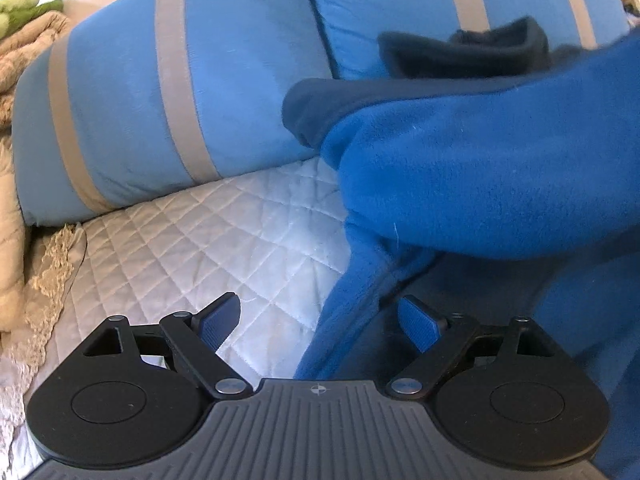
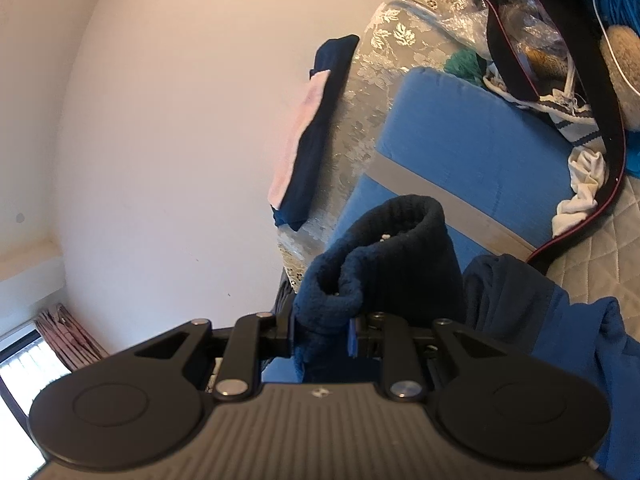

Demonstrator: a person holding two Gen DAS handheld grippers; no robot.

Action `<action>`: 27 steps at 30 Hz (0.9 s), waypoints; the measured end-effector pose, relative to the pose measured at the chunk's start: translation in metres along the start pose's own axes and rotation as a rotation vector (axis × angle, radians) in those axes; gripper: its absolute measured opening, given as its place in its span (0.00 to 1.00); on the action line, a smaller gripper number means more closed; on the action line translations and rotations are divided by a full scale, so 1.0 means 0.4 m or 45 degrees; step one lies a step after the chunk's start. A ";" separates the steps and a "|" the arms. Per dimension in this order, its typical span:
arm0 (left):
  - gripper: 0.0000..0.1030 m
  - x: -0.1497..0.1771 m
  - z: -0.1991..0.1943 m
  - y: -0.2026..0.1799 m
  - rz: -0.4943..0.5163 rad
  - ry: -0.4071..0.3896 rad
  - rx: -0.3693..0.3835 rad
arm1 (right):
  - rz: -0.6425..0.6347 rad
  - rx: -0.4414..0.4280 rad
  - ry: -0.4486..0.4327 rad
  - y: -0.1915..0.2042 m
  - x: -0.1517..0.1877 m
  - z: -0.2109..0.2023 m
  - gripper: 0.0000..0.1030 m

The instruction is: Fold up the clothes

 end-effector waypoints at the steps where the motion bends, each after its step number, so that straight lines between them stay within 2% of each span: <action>1: 0.84 -0.002 0.006 -0.006 0.013 0.001 -0.007 | -0.004 -0.002 -0.002 0.002 -0.001 -0.001 0.23; 7: 0.85 -0.018 0.044 -0.013 0.060 -0.001 -0.094 | 0.010 0.000 -0.036 0.003 -0.018 -0.011 0.23; 9: 0.81 -0.016 0.041 -0.011 0.064 -0.047 -0.207 | 0.023 -0.002 -0.049 0.001 -0.025 -0.014 0.23; 10: 0.76 -0.014 0.036 -0.006 0.055 -0.078 -0.250 | 0.024 -0.002 -0.052 0.000 -0.028 -0.015 0.23; 12: 0.72 -0.011 0.028 0.021 -0.012 -0.121 -0.265 | 0.028 0.005 -0.055 -0.004 -0.030 -0.013 0.23; 14: 0.72 -0.011 0.022 0.068 -0.145 -0.129 -0.216 | 0.048 0.012 -0.044 -0.012 -0.027 -0.006 0.23; 18: 0.72 -0.002 0.054 0.178 -0.494 -0.004 0.085 | 0.096 0.018 -0.001 -0.025 -0.011 0.013 0.24; 21: 0.72 0.024 0.093 0.231 -0.663 0.112 0.266 | 0.090 0.033 0.042 -0.025 0.010 0.029 0.23; 24: 0.73 0.046 0.108 0.264 -0.715 0.159 0.348 | 0.085 0.048 0.091 -0.023 0.041 0.041 0.23; 27: 0.72 0.053 0.079 0.267 -0.670 0.149 0.357 | 0.098 0.053 0.122 -0.021 0.064 0.039 0.23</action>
Point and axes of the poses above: each gripper's, at about its wrist camera, not at the fingertips, and z roughly the way its jaws point, y to its left, x to its underside, the point moved 4 cm from there along z, roughly the way its jaws point, and after that the axes turned 15 degrees about y, right-handed, at the moved point
